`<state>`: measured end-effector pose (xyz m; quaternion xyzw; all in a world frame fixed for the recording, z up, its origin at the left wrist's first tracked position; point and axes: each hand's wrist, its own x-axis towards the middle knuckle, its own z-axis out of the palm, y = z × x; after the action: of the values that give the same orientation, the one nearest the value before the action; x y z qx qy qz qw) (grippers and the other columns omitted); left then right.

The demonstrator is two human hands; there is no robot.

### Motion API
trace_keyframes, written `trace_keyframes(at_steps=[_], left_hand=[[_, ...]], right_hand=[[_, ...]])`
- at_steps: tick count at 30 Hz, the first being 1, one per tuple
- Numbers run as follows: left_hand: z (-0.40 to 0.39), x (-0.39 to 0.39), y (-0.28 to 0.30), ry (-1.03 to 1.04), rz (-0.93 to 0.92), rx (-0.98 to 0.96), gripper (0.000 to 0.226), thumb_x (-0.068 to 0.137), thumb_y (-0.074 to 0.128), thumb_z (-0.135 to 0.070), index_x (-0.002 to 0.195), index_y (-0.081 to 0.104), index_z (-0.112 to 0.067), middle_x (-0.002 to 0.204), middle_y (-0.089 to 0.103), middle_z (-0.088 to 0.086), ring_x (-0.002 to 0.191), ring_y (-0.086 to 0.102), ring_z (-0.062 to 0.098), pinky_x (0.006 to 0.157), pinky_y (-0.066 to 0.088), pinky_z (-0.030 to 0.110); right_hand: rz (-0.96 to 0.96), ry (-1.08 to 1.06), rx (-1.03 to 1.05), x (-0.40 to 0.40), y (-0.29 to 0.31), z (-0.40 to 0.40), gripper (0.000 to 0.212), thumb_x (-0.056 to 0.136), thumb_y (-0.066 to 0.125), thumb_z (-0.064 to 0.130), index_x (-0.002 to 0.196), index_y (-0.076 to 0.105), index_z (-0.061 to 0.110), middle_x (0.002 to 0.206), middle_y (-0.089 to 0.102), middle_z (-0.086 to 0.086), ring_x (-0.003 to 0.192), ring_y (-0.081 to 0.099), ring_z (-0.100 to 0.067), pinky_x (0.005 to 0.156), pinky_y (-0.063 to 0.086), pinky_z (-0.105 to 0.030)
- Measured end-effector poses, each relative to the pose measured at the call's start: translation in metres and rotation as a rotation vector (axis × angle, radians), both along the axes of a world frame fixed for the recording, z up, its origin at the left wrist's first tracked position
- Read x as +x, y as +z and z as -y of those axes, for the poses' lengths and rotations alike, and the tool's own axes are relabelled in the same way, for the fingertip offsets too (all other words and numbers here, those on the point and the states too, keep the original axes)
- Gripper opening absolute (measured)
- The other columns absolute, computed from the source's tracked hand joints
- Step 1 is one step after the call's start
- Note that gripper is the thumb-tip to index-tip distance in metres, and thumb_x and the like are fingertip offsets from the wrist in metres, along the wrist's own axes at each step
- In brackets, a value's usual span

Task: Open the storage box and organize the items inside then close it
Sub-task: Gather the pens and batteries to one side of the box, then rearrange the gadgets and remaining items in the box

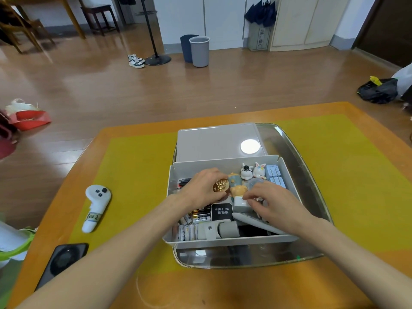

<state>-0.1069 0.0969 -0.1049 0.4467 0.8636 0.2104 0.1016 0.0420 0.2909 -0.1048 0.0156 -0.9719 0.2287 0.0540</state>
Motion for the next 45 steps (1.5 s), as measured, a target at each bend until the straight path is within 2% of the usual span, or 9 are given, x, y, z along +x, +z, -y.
trace_keyframes(at_steps=[5,10,15,21,27,31,36,41,45], left_hand=[[0.016,-0.01,0.012,-0.019,0.086,-0.012,0.076,0.078,0.082,-0.041,0.142,0.048,-0.019,0.133,0.055,-0.001,0.12,0.051,0.014,0.103,0.043,0.032],[0.052,-0.04,0.03,-0.038,-0.267,-0.331,0.024,0.087,0.073,-0.034,0.107,0.067,-0.022,0.108,0.067,-0.003,0.103,0.061,0.02,0.08,0.052,0.036],[0.045,-0.043,0.023,-0.097,-0.521,-0.471,0.019,0.089,0.068,-0.033,0.104,0.067,-0.022,0.103,0.067,-0.002,0.098,0.062,0.021,0.065,0.043,0.03],[0.04,-0.049,0.015,-0.128,-0.578,-0.539,0.005,0.089,0.064,-0.017,0.094,0.066,-0.02,0.093,0.069,0.0,0.087,0.067,0.024,0.059,0.038,0.031],[0.05,-0.044,0.025,-0.101,-0.29,-0.345,0.011,0.094,0.065,-0.029,0.1,0.069,-0.021,0.098,0.068,-0.004,0.092,0.062,0.018,0.068,0.044,0.029],[0.071,-0.022,0.034,-0.139,-0.11,-0.311,0.015,0.092,0.066,-0.04,0.098,0.07,-0.027,0.096,0.067,-0.009,0.086,0.061,0.013,0.072,0.052,0.033],[0.075,0.001,0.03,-0.188,-0.256,-0.479,0.021,0.088,0.068,-0.039,0.107,0.069,-0.031,0.11,0.062,-0.007,0.103,0.057,0.018,0.071,0.036,0.029],[0.081,0.011,0.036,-0.205,-0.454,-0.677,0.033,0.087,0.064,-0.044,0.115,0.063,-0.026,0.118,0.061,-0.004,0.12,0.051,0.02,0.111,0.027,0.04],[0.084,0.019,0.046,-0.29,-0.435,-0.919,0.034,0.096,0.047,-0.041,0.125,0.062,-0.029,0.124,0.056,-0.001,0.129,0.043,0.024,0.12,0.011,0.058]], right_hand=[[-0.003,-0.002,0.006,-0.003,0.004,-0.001,0.017,0.099,0.056,0.036,0.107,0.071,0.035,0.105,0.064,0.022,0.103,0.052,0.0,0.081,0.05,-0.025],[-0.042,0.005,-0.009,-0.034,0.012,0.01,0.024,0.096,0.06,0.042,0.119,0.065,0.035,0.108,0.06,0.023,0.104,0.052,-0.002,0.081,0.046,-0.026],[0.043,0.049,0.094,-0.07,0.007,0.034,0.062,0.087,0.065,0.057,0.142,0.047,0.033,0.132,0.055,0.013,0.123,0.049,-0.011,0.096,0.049,-0.035],[0.034,0.063,0.153,-0.078,-0.01,0.041,0.054,0.087,0.067,0.055,0.135,0.052,0.035,0.12,0.058,0.012,0.113,0.053,-0.013,0.087,0.049,-0.033],[-0.037,0.066,0.061,-0.062,0.003,0.04,0.052,0.086,0.069,0.05,0.133,0.056,0.031,0.126,0.056,0.012,0.115,0.05,-0.009,0.09,0.051,-0.031],[-0.009,0.157,0.023,-0.027,0.011,0.033,0.034,0.088,0.054,0.06,0.108,0.068,0.037,0.105,0.064,0.023,0.098,0.051,0.001,0.083,0.051,-0.031],[0.174,0.372,0.215,-0.005,0.007,0.034,0.039,0.092,0.052,0.065,0.115,0.065,0.037,0.105,0.066,0.02,0.098,0.048,-0.004,0.089,0.044,-0.032],[0.173,0.368,0.216,-0.01,0.009,0.037,0.036,0.088,0.067,0.056,0.119,0.065,0.037,0.106,0.065,0.02,0.1,0.048,-0.006,0.086,0.039,-0.025],[0.208,0.344,0.184,-0.008,0.012,0.036,0.034,0.089,0.067,0.055,0.119,0.066,0.037,0.107,0.065,0.02,0.099,0.048,-0.003,0.084,0.043,-0.024]])
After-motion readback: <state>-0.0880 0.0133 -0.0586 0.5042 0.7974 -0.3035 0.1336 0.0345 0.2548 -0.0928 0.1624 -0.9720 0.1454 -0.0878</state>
